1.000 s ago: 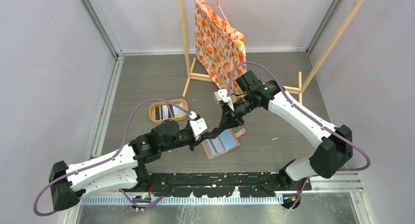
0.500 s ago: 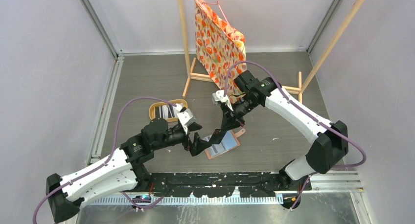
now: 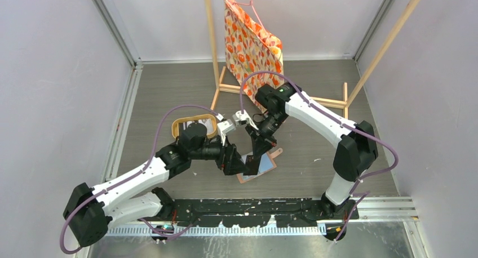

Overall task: Put the credit cards into the card holder
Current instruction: Insert the credit card into the card holder.

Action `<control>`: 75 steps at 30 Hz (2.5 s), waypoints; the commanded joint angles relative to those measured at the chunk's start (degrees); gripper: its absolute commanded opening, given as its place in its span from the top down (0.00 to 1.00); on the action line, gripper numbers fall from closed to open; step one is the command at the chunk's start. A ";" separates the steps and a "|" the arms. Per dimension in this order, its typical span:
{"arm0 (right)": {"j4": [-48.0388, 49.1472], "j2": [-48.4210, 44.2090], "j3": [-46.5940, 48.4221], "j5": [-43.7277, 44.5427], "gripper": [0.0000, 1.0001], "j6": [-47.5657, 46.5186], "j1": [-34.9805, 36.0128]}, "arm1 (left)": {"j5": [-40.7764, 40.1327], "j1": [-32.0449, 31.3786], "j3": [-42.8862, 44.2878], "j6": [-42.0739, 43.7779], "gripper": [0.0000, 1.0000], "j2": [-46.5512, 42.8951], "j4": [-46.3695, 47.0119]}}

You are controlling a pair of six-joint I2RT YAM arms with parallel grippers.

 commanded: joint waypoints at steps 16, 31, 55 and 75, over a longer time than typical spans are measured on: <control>-3.02 0.49 3.22 -0.94 0.98 -0.33 0.35 | 2.90 0.22 -1.19 -5.22 0.63 5.05 17.18; 2.47 -1.53 2.59 -1.18 0.55 8.25 -0.61 | -0.21 0.27 -6.04 -11.22 1.00 1.41 23.62; 76.65 -23.02 -29.52 -11.48 0.32 80.82 -13.58 | -27.82 0.29 -17.82 -29.37 1.00 -11.10 49.97; 79.15 -22.00 -29.50 -13.05 0.64 84.30 -10.55 | -31.58 0.27 -17.21 -30.73 1.00 -8.93 55.57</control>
